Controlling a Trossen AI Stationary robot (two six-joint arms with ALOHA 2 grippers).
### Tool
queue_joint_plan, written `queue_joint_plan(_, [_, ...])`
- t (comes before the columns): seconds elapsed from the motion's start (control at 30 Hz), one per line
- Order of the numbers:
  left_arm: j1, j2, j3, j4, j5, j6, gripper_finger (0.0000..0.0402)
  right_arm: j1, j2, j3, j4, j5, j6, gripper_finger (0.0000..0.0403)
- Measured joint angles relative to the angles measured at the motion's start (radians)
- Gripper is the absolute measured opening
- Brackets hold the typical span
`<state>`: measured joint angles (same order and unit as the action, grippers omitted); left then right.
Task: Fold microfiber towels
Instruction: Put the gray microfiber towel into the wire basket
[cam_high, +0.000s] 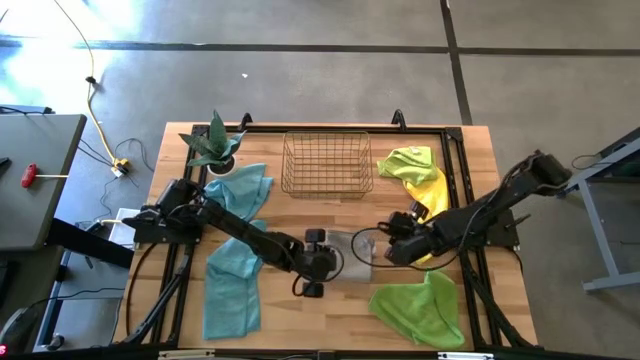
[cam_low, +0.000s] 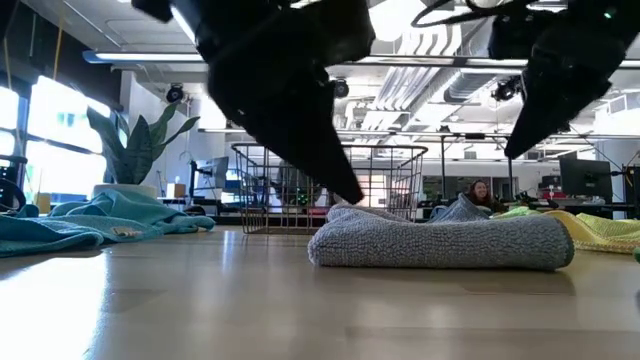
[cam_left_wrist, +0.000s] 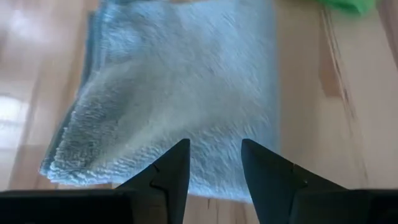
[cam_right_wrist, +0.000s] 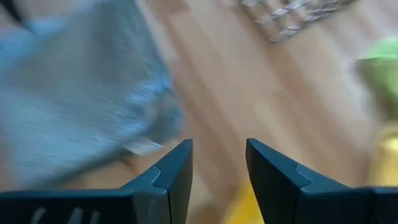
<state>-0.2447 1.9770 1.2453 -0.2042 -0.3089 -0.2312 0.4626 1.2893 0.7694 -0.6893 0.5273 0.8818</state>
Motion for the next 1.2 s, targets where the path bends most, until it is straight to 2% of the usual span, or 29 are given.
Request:
queue_joint_plan(0.17, [0.002,-0.001,-0.095,0.152,-0.016,-0.094,0.0133,-0.032,-0.097,-0.228,0.429,-0.054,0.000,0.0142])
queue_joint_plan(0.27, [0.003,-0.001,-0.126,0.202,-0.042,-0.130,0.0133,-0.058,-0.105,-0.303,0.580,-0.069,-0.008,0.0148])
queue_joint_plan(0.63, [0.004,-0.001,-0.180,0.202,-0.064,-0.203,0.0133,-0.163,-0.032,-0.327,0.731,-0.194,0.000,0.0238])
queue_joint_plan(1.2, [0.006,-0.001,-0.180,0.208,-0.080,-0.200,0.0133,-0.300,0.220,-0.325,0.929,-0.507,0.000,0.0244])
